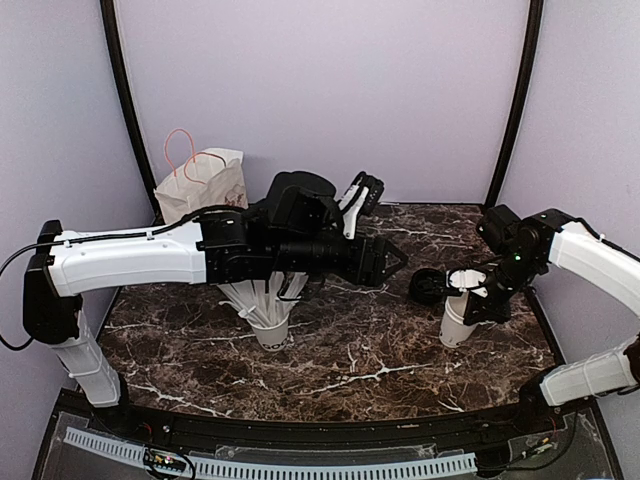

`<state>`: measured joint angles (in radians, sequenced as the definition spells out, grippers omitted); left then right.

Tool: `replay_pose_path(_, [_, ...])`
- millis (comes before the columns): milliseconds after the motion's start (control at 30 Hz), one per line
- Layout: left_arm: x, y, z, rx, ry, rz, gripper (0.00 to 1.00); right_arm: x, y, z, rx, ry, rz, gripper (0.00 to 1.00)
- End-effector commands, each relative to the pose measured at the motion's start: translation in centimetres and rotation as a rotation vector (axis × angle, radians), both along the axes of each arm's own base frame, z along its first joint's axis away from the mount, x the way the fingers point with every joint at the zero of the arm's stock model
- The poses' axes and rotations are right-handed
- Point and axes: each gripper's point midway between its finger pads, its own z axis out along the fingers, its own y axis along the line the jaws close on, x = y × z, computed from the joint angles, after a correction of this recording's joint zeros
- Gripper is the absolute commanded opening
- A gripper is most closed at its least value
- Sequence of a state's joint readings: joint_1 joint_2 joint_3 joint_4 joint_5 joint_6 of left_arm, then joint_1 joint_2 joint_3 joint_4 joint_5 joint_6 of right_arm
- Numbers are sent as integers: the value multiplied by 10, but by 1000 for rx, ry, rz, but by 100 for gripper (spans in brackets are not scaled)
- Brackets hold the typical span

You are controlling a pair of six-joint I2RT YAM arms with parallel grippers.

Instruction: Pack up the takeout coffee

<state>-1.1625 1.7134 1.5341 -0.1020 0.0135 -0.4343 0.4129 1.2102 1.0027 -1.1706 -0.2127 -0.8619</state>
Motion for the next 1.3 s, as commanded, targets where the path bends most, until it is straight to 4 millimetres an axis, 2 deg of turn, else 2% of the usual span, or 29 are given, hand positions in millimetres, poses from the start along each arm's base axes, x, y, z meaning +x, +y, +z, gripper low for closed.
replay_pose_path(0, [4,8,22,-54,-17,45,64,7,2,2,-1,-30,-19,1])
replay_pose_path(100, [8,8,18,-51,-5,73,64,9,3,8,9,-51,-24,0])
replay_pose_path(267, [15,0,5,-25,27,102,64,17,8,29,59,-129,-39,0])
replay_pose_path(500, [21,-9,-10,-12,51,119,63,15,18,49,130,-136,-47,0])
replay_pose_path(633, [22,-21,-20,-36,92,112,62,18,24,59,168,-148,-58,0])
replay_pose_path(900, [14,-64,-49,-84,223,39,61,19,27,60,183,-134,-73,0])
replay_pose_path(1267, [21,-93,-75,-108,269,34,60,19,26,54,179,-128,-84,0])
